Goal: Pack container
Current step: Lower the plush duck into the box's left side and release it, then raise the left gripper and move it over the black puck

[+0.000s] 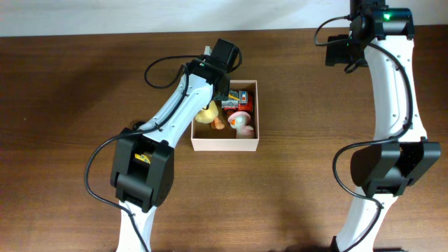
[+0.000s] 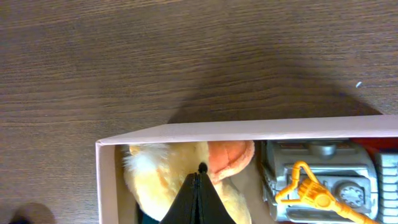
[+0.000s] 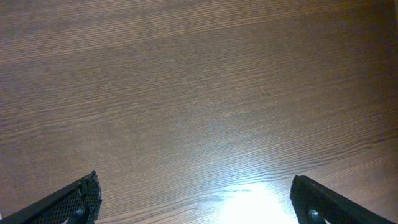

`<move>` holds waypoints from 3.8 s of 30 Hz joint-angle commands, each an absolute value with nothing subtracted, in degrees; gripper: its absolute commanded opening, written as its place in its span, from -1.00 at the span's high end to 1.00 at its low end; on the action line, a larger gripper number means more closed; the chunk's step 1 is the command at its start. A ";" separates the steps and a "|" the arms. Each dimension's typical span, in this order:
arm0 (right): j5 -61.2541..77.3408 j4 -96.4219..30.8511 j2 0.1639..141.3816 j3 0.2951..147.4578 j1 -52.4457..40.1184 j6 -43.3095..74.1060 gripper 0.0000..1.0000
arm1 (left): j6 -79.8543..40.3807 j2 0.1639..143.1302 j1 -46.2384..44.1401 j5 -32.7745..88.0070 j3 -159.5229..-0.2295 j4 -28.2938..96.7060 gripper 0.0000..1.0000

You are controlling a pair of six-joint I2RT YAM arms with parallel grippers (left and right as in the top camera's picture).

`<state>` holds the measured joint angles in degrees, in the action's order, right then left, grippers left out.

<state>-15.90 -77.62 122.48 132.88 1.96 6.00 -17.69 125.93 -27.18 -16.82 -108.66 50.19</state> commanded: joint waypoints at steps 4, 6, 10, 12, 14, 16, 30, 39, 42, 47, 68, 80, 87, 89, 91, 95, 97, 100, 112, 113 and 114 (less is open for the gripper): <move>-16.97 -77.58 122.52 133.73 2.28 6.26 -0.98 | -17.06 126.39 -26.65 -18.46 -109.45 49.89 0.96; -16.99 -77.58 122.52 133.73 2.28 6.26 -0.98 | -17.06 127.02 -26.65 -18.46 -109.43 49.89 0.96; -16.97 -77.58 122.52 133.73 2.28 6.26 -0.98 | -17.04 128.75 -26.59 -18.48 -109.43 49.87 0.96; -16.97 -77.58 122.52 133.73 2.28 6.26 -0.97 | -17.04 129.36 -26.55 -18.48 -109.43 49.87 0.96; -16.97 -77.58 122.52 133.73 2.28 6.26 -0.98 | -17.04 129.91 -26.52 -18.48 -109.43 49.87 0.96; -16.99 -77.58 122.52 133.73 2.28 6.26 -0.98 | -17.04 130.04 -26.44 -18.46 -109.43 49.87 0.96; -16.97 -77.58 122.52 133.73 2.28 6.26 -0.98 | -13.58 129.95 -26.30 -18.46 -122.34 52.60 0.73; -16.97 -77.58 122.52 133.73 2.28 6.26 -0.98 | -14.09 129.95 -26.06 -18.46 -142.98 75.29 -0.71; -16.97 -77.58 122.52 133.73 2.28 6.26 -0.98 | -15.35 129.95 -25.71 -18.44 -148.62 84.05 -0.87; -16.97 -77.58 122.52 133.73 2.28 6.26 -0.98 | -16.73 129.93 -24.34 -17.85 -152.55 96.38 -0.99; -16.97 -77.58 122.52 133.73 2.28 6.26 -0.98 | -14.96 112.97 -22.70 -8.91 -152.24 96.71 -0.98; -16.97 -77.58 122.52 133.73 2.28 6.26 -0.98 | -22.26 95.81 -18.17 -21.85 -119.44 93.47 -0.99; -16.97 -77.58 122.52 133.73 2.28 6.26 -0.98 | -15.70 92.88 -9.74 -11.57 -94.26 72.75 -0.99; -16.99 -77.58 122.52 133.73 2.28 6.26 -0.99 | -15.66 92.90 -7.07 -9.67 -89.91 67.92 -0.99; -16.97 -77.58 122.52 133.73 2.28 6.26 -0.98 | -12.82 92.92 -3.46 -6.46 -85.14 61.78 -0.99; -16.99 -77.58 122.52 133.73 2.28 6.26 -0.98 | -5.72 93.06 2.24 -1.98 -78.22 52.82 -0.98; -16.97 -77.58 122.52 133.73 2.28 6.26 -0.98 | -4.16 93.45 4.19 -0.80 -75.79 50.50 -0.98; -16.97 -77.58 122.52 133.73 2.28 6.26 -0.98 | -4.16 95.22 5.17 -0.80 -73.82 49.19 -0.99; -16.99 -77.58 122.52 133.73 2.28 6.26 -0.97 | -2.48 108.36 4.89 4.32 -73.76 41.47 -0.99; -16.97 -77.58 122.52 133.73 2.28 6.26 -0.98 | -2.48 108.99 4.89 4.29 -73.76 41.10 -0.99; -16.97 -77.58 122.52 133.73 2.28 6.26 -0.98 | -2.46 109.58 4.89 4.29 -73.76 40.82 -0.98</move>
<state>-16.08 -77.62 122.48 132.88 1.96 6.00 -3.84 107.48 4.95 2.81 -74.11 41.74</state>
